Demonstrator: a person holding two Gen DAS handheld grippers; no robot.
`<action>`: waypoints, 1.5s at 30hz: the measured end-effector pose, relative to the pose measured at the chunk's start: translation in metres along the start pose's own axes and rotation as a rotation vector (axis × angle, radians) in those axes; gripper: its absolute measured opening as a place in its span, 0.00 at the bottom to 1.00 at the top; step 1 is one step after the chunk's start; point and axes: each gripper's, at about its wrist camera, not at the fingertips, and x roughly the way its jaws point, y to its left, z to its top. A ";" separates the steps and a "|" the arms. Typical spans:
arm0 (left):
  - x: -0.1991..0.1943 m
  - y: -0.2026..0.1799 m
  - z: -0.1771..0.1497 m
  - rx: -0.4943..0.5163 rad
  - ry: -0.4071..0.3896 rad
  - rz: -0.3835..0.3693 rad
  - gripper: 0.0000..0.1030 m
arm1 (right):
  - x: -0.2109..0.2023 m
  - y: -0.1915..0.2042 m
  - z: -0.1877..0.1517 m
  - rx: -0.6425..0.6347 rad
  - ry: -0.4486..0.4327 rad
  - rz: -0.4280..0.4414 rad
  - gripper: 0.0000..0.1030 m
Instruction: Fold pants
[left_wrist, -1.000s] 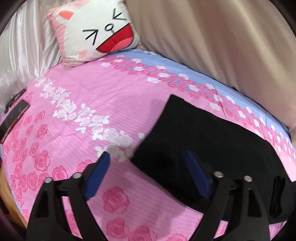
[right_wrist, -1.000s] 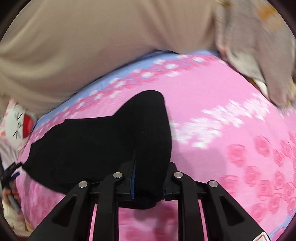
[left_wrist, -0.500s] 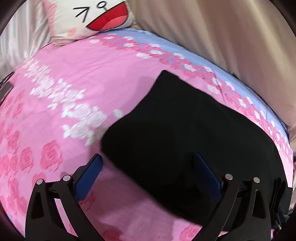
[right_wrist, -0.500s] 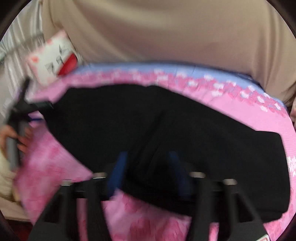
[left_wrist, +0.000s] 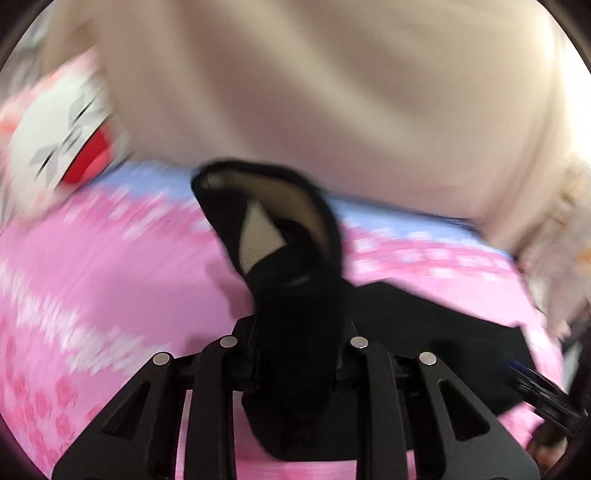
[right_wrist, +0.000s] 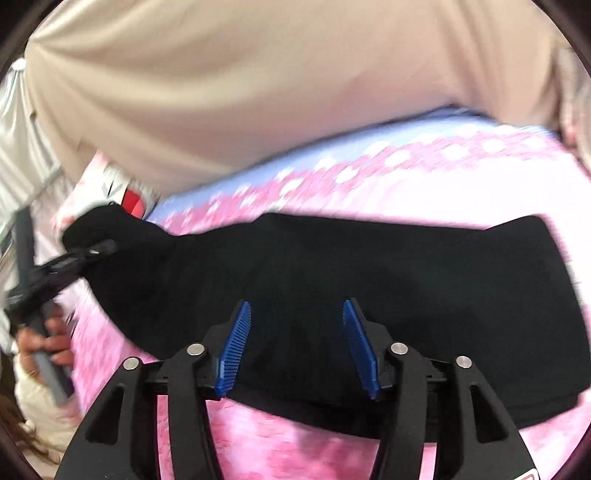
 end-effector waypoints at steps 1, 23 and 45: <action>-0.006 -0.025 0.004 0.047 -0.018 -0.036 0.24 | -0.011 -0.009 0.003 0.014 -0.029 -0.021 0.59; -0.004 -0.036 -0.039 0.103 0.013 0.203 0.95 | 0.017 -0.070 0.002 0.206 0.090 0.204 0.70; 0.042 -0.079 -0.062 0.161 0.128 0.068 0.95 | -0.071 -0.138 0.015 0.170 0.029 -0.157 0.16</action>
